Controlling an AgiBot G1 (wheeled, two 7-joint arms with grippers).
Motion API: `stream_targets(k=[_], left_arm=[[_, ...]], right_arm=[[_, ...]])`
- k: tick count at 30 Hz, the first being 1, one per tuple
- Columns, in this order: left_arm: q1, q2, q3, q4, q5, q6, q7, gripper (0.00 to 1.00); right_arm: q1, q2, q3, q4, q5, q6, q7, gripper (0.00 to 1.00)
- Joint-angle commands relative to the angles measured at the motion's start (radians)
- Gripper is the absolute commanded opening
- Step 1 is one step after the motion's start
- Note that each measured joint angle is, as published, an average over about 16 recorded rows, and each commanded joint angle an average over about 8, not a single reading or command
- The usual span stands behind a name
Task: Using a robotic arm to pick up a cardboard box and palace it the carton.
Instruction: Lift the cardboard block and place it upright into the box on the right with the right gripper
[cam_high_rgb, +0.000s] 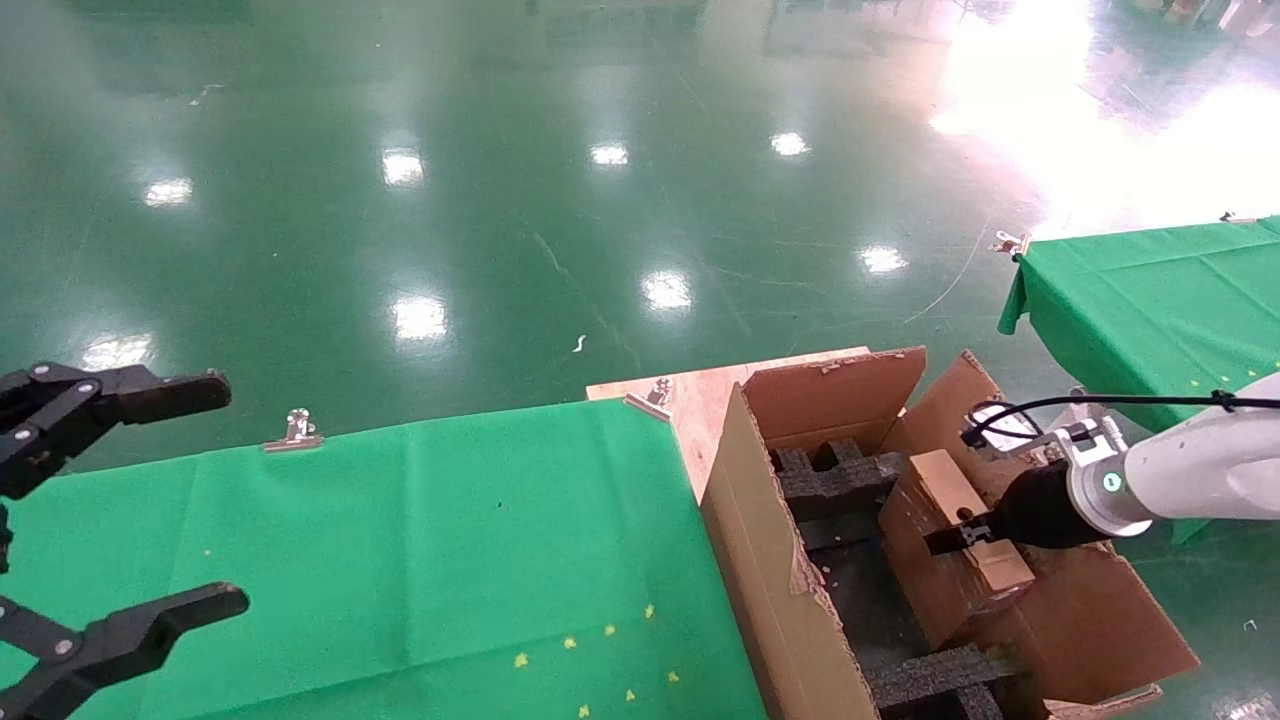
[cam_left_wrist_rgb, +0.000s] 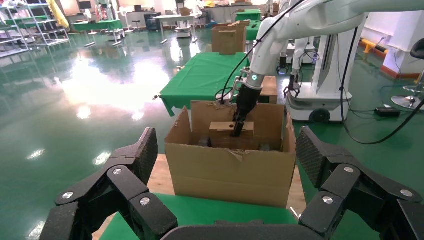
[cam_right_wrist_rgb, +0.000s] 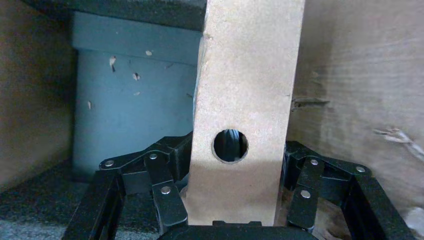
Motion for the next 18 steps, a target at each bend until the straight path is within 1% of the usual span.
stream_targets(k=[1,12,13,18], left_arm=[[0.000,0.000,0.000,0.000,0.000,0.000,0.000,1.00],[0.000,0.000,0.000,0.000,0.000,0.000,0.000,1.00],[0.000,0.000,0.000,0.000,0.000,0.000,0.000,1.00],[0.000,0.000,0.000,0.000,0.000,0.000,0.000,1.00]], right_arm=[[-0.008,-0.010,0.001,-0.017,0.002,0.002,-0.011,0.00],[-0.033,-0.058,0.003,-0.075,0.005,0.008,-0.058,0.00],[-0.034,-0.061,0.003,-0.078,0.005,0.008,-0.060,0.05],[-0.040,-0.073,0.004,-0.094,0.005,0.007,-0.068,0.67]])
